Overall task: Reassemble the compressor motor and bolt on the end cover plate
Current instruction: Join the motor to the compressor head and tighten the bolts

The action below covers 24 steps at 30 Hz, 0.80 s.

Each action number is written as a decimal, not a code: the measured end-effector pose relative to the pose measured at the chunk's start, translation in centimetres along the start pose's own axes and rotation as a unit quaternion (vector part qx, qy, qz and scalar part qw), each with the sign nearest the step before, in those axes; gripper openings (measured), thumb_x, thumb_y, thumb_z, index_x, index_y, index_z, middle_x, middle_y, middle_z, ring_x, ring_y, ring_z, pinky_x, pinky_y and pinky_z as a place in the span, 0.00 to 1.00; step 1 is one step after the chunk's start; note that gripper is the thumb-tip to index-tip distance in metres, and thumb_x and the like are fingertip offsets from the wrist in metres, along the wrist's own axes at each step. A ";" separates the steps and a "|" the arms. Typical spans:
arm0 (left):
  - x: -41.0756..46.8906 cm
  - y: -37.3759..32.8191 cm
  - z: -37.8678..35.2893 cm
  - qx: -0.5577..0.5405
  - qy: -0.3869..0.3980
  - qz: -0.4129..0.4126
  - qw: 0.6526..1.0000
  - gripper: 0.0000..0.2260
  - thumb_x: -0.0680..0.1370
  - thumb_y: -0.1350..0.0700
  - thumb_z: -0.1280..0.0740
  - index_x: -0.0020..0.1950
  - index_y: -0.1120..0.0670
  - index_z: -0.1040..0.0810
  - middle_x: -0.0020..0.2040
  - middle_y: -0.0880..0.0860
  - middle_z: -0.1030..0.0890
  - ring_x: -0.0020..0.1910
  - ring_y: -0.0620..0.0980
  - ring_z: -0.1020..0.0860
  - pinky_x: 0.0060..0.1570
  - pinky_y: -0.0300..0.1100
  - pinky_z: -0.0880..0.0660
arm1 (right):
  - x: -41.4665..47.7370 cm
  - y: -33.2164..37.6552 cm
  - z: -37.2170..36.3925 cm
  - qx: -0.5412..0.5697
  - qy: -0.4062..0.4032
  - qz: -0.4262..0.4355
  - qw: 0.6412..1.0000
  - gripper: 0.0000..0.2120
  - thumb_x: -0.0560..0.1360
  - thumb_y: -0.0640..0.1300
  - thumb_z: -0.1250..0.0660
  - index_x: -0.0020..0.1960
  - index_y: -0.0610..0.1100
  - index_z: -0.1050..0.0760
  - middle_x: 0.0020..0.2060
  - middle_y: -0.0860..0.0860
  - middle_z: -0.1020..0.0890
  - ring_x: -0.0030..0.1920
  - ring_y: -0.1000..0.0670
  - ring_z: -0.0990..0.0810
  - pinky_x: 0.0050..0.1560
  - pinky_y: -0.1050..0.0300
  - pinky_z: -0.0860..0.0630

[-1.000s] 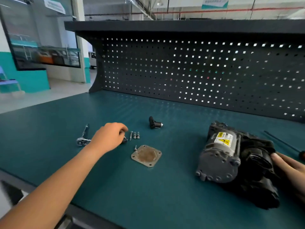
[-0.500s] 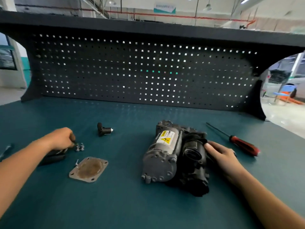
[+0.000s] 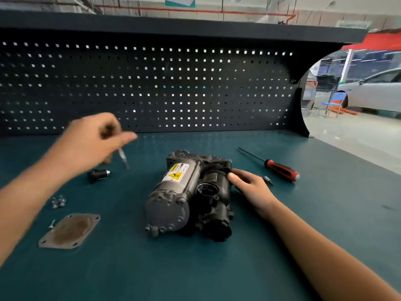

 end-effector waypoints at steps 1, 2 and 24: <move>-0.6 -2.5 -1.2 -0.022 0.023 -0.032 0.999 0.12 0.69 0.45 0.30 0.33 0.48 0.29 0.25 0.46 0.23 0.18 0.40 0.29 0.21 0.27 0.35 | 0.0 -0.1 0.0 0.003 0.002 0.001 1.000 0.08 0.74 0.42 0.33 0.44 0.55 0.23 0.36 0.67 0.18 0.41 0.70 0.21 0.42 0.78 0.29; -1.0 -4.2 -2.5 -0.054 0.049 -0.046 0.996 0.12 0.69 0.45 0.30 0.33 0.49 0.29 0.24 0.46 0.24 0.18 0.40 0.30 0.21 0.27 0.35 | 0.1 -0.1 0.0 0.003 0.003 0.002 1.000 0.08 0.74 0.42 0.33 0.44 0.55 0.23 0.36 0.67 0.18 0.41 0.70 0.21 0.42 0.78 0.29; -1.3 -10.6 -11.8 -0.097 0.267 -0.013 0.959 0.08 0.69 0.57 0.26 0.35 0.44 0.20 0.36 0.42 0.17 0.36 0.35 0.21 0.39 0.27 0.27 | 0.4 -0.2 0.3 0.028 0.018 0.010 0.999 0.08 0.74 0.39 0.31 0.43 0.53 0.24 0.35 0.63 0.18 0.38 0.69 0.21 0.40 0.77 0.29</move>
Point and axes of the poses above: each hand's wrist, its own x-axis towards the middle knuckle, its own z-axis out of the back of the hand, y = z × x, the point moved 3 cm from there along x, towards the middle knuckle
